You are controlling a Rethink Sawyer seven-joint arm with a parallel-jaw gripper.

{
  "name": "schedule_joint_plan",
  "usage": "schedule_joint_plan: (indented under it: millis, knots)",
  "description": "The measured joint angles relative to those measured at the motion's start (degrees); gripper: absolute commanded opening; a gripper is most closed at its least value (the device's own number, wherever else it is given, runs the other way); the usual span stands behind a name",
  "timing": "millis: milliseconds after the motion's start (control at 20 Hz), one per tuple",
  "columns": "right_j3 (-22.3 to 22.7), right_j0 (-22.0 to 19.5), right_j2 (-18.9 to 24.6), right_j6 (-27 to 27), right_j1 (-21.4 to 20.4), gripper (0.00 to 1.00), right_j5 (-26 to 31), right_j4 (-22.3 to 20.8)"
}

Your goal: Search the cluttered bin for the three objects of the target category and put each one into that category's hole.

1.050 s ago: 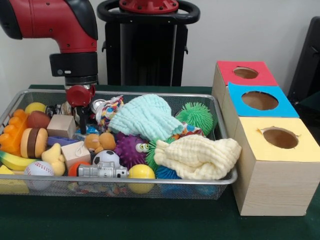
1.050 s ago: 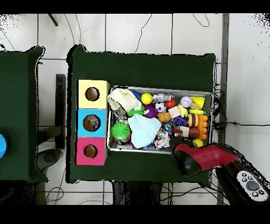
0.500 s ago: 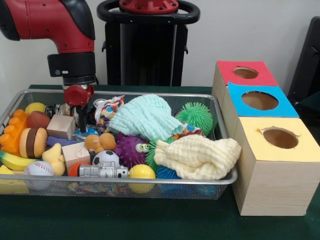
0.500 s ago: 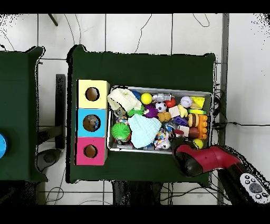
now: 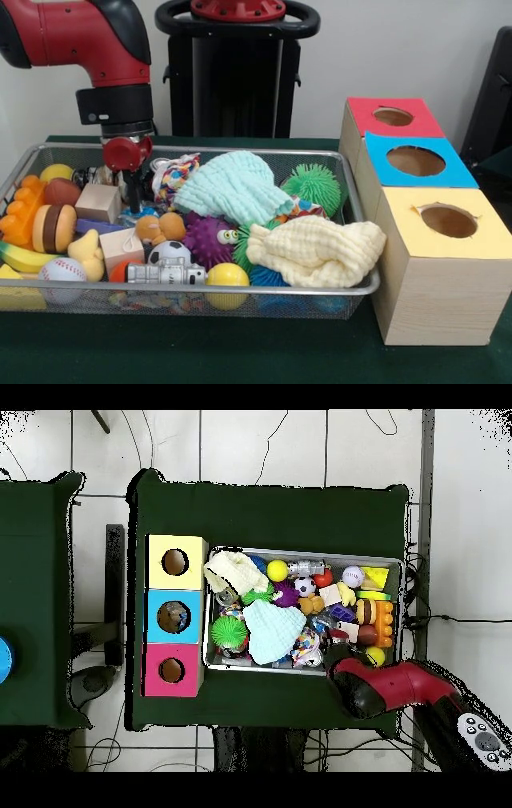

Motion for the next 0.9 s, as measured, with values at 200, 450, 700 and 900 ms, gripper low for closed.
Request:
schedule_joint_plan:
  millis: [200, 450, 700, 900]
  knots:
    - [1.5, -2.0, 2.2, 0.0, -0.9, 0.00, 0.2, 0.6]
    - [4.9, -6.9, 7.0, 0.0, -3.6, 0.00, 2.8, 3.9]
    - [7.6, -11.5, 11.8, 0.0, -6.5, 0.00, 6.1, 7.2]
    - [8.9, -13.4, 14.1, 0.0, -8.3, 0.00, 7.4, 8.7]
